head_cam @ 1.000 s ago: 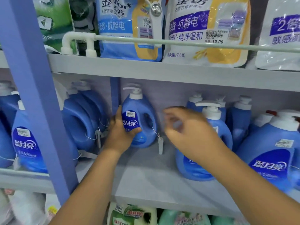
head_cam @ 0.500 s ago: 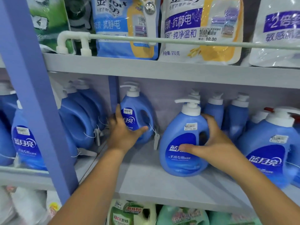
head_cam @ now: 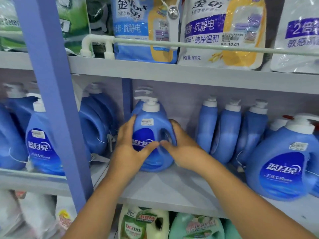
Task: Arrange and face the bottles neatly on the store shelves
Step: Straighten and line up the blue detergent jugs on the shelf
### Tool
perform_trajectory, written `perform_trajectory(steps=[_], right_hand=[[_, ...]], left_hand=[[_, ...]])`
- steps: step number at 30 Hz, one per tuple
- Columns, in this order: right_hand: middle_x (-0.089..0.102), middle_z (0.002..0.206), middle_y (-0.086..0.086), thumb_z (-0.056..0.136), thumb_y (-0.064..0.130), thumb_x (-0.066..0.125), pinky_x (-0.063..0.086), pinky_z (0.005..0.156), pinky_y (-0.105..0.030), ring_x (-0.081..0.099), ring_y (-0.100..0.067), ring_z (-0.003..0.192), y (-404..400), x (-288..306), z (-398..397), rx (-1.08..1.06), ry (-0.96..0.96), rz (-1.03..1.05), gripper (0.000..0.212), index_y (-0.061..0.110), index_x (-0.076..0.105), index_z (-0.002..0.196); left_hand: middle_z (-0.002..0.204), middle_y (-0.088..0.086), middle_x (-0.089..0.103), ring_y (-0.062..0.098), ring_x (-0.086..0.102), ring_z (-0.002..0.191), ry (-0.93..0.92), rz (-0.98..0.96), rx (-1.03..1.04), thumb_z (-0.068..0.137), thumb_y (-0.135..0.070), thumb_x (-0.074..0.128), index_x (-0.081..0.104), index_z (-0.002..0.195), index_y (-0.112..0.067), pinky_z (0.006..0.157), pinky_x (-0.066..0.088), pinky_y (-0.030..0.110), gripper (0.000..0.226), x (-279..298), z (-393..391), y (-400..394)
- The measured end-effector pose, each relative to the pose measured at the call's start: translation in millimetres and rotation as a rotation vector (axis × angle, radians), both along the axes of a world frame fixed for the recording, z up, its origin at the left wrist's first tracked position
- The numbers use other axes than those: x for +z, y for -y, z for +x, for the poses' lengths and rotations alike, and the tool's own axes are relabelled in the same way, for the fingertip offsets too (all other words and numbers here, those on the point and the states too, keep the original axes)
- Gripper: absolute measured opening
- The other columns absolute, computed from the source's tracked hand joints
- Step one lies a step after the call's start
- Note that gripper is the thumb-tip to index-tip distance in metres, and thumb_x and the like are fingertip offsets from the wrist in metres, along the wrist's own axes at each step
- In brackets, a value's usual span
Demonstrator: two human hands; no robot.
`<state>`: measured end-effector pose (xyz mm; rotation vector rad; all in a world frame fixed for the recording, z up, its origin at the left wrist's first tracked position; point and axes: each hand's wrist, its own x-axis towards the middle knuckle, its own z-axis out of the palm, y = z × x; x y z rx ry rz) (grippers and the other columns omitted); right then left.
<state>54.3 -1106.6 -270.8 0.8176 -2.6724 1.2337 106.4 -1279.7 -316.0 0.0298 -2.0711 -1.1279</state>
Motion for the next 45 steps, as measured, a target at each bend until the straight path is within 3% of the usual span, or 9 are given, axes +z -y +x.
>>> perform_trajectory(steps=[3,7,12,20,24,30,34,42,45], right_hand=[[0.05,0.141,-0.014,0.098,0.012,0.055,0.034,0.096,-0.017,0.051,-0.03,0.129,-29,24,-18,-0.319,-0.254,-0.101,0.038,0.01,0.057,0.136],[0.04,0.144,-0.021,0.095,0.02,0.06,0.041,0.1,-0.03,0.047,-0.037,0.128,-58,54,-58,-0.562,-0.218,-0.146,0.058,0.002,0.04,0.147],[0.037,0.149,-0.026,0.091,0.03,0.072,0.042,0.111,-0.043,0.041,-0.042,0.137,-31,57,-97,-0.62,-0.07,-0.097,0.094,0.004,0.011,0.157],[0.057,0.127,-0.002,0.084,0.013,0.072,0.041,0.079,-0.01,0.058,-0.017,0.112,-47,46,-89,-0.466,-0.096,-0.208,0.065,0.009,0.048,0.143],[0.065,0.097,0.003,0.088,0.023,0.07,0.043,0.06,-0.018,0.065,-0.017,0.091,-83,56,-32,-0.327,-0.042,0.023,0.021,0.015,0.061,0.105],[0.067,0.116,0.02,0.082,0.049,0.075,0.053,0.092,-0.034,0.065,-0.01,0.107,-100,62,33,-0.199,0.12,-0.112,0.048,0.041,0.054,0.125],[0.064,0.108,0.036,0.078,0.065,0.066,0.052,0.097,-0.034,0.062,0.001,0.112,-86,57,68,-0.037,0.171,-0.206,0.055,0.057,0.045,0.127],[0.062,0.131,0.011,0.09,0.027,0.072,0.061,0.089,-0.037,0.074,-0.01,0.092,-89,36,74,0.074,0.131,-0.293,0.04,0.043,0.063,0.126],[0.07,0.115,0.014,0.093,0.02,0.07,0.053,0.075,-0.013,0.067,0.006,0.088,-106,26,53,-0.124,0.042,-0.339,0.029,0.041,0.069,0.112]], left_hand=[[0.152,-0.006,0.029,0.005,0.032,0.134,0.117,-0.041,0.083,0.056,-0.048,0.096,0.008,0.16,-0.037,0.109,0.034,0.016,0.136,-2,-7,9],[0.154,-0.006,0.028,0.017,0.029,0.143,0.161,-0.002,0.165,0.055,-0.054,0.094,0.002,0.157,-0.042,0.114,0.036,0.045,0.137,-4,-13,9],[0.156,-0.002,0.025,0.021,0.028,0.143,0.181,0.023,0.18,0.058,-0.051,0.094,0.004,0.158,-0.037,0.114,0.034,0.046,0.136,-1,-23,11],[0.154,-0.005,0.028,0.018,0.029,0.142,0.138,0.085,0.134,0.058,-0.047,0.096,0.009,0.158,-0.037,0.106,0.035,0.034,0.133,-10,-21,15],[0.158,-0.003,0.025,0.016,0.029,0.145,0.156,0.11,0.1,0.071,-0.042,0.09,0.009,0.16,-0.036,0.107,0.036,0.03,0.121,-14,-12,15],[0.14,-0.014,0.047,0.009,0.049,0.131,-0.034,0.098,0.065,0.08,-0.06,0.071,0.05,0.137,-0.037,0.109,0.045,0.035,0.064,-6,53,-46],[0.15,-0.034,0.036,-0.008,0.04,0.137,0.137,0.112,-0.277,0.06,-0.081,0.071,0.026,0.148,-0.059,0.108,0.043,0.026,0.101,4,78,-102],[0.111,-0.026,0.069,-0.001,0.069,0.1,0.11,0.27,-0.206,0.065,-0.036,0.093,0.055,0.121,-0.044,0.078,0.058,0.021,0.067,16,71,-66],[0.12,-0.015,0.07,0.004,0.07,0.105,0.123,0.374,-0.239,0.069,-0.033,0.085,0.059,0.127,-0.044,0.077,0.061,0.023,0.065,20,74,-28]])
